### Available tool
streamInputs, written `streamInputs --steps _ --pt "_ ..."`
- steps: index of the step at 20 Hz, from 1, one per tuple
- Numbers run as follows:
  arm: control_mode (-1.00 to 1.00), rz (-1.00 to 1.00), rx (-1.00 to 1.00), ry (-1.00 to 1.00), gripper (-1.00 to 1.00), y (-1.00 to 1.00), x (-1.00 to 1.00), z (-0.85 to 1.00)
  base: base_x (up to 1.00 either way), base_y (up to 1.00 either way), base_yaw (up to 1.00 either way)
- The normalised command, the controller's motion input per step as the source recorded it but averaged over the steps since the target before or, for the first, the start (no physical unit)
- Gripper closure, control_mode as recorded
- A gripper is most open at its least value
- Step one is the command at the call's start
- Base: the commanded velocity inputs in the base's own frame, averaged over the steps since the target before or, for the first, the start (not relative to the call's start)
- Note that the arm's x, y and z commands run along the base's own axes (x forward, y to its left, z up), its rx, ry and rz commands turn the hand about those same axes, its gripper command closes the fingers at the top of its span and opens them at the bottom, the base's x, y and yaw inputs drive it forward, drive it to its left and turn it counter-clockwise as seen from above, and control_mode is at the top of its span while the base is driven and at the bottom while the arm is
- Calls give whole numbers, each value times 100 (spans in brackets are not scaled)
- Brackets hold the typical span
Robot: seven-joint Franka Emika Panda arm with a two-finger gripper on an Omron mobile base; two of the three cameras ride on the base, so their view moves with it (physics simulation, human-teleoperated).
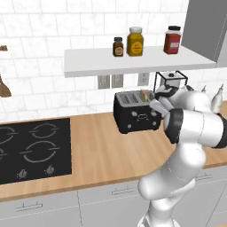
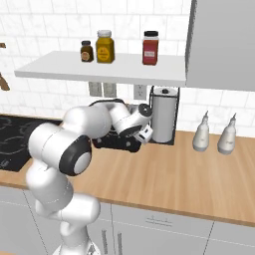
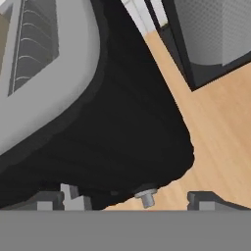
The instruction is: Start the toaster. Once the lever pops up, take the bread to the plate on the dining counter.
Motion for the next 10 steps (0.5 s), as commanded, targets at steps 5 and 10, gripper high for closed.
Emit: streamInputs --steps 5,10 --pt "-100 0 0 0 -100 0 2 -35 0 0 0" --pt "-100 0 0 0 -100 -2 -1 -49 0 0 0"
